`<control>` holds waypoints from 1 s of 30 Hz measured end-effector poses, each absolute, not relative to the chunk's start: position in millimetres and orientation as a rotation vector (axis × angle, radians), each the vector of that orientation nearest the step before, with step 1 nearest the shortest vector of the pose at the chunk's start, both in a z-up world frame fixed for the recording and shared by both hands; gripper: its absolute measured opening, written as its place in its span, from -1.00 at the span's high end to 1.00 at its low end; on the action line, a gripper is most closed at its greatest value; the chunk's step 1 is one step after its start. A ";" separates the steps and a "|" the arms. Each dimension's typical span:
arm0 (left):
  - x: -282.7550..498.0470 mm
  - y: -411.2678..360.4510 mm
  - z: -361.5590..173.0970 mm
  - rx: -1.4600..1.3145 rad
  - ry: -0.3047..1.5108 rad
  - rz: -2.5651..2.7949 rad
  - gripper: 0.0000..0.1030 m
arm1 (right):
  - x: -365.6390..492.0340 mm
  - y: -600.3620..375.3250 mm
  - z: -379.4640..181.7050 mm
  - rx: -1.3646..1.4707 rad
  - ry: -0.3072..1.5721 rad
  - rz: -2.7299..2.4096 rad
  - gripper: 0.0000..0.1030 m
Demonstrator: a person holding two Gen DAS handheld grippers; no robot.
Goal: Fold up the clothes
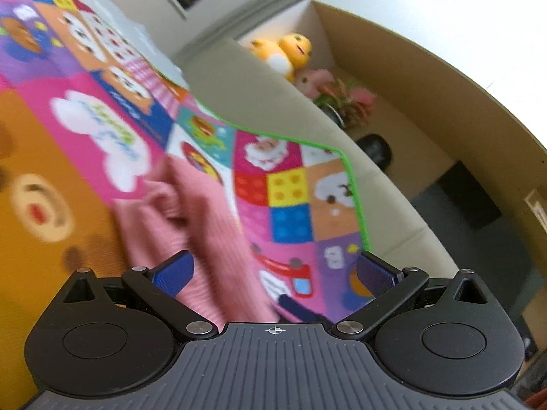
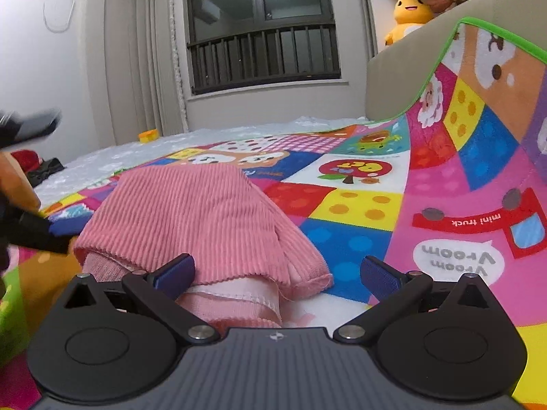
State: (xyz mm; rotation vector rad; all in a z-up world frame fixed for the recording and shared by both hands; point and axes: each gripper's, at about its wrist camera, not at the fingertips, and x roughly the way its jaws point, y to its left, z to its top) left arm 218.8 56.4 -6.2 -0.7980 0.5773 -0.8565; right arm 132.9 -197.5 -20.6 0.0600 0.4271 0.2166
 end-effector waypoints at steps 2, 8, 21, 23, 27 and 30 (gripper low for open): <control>236.3 47.2 -8.6 -0.824 0.620 -0.861 -1.00 | 133.2 -197.2 -21.4 0.057 0.431 0.218 -1.00; 280.2 72.9 -10.8 -1.021 0.601 -0.736 -1.00 | 133.1 -198.8 -23.0 0.065 0.431 0.212 -1.00; 251.6 93.9 14.3 -0.796 0.642 -0.612 -1.00 | 127.6 -190.4 -7.7 0.004 0.412 0.246 -1.00; 245.0 80.0 13.5 -0.696 0.663 -0.610 -1.00 | 114.9 -187.8 3.7 -0.023 0.367 0.270 -1.00; 234.8 80.1 3.5 -0.618 0.672 -0.565 -1.00 | 87.3 -167.3 17.7 -0.178 0.316 0.355 -1.00; 227.1 80.1 -4.0 -0.559 0.678 -0.530 -1.00 | 75.2 -143.2 10.6 -0.320 0.297 0.413 -1.00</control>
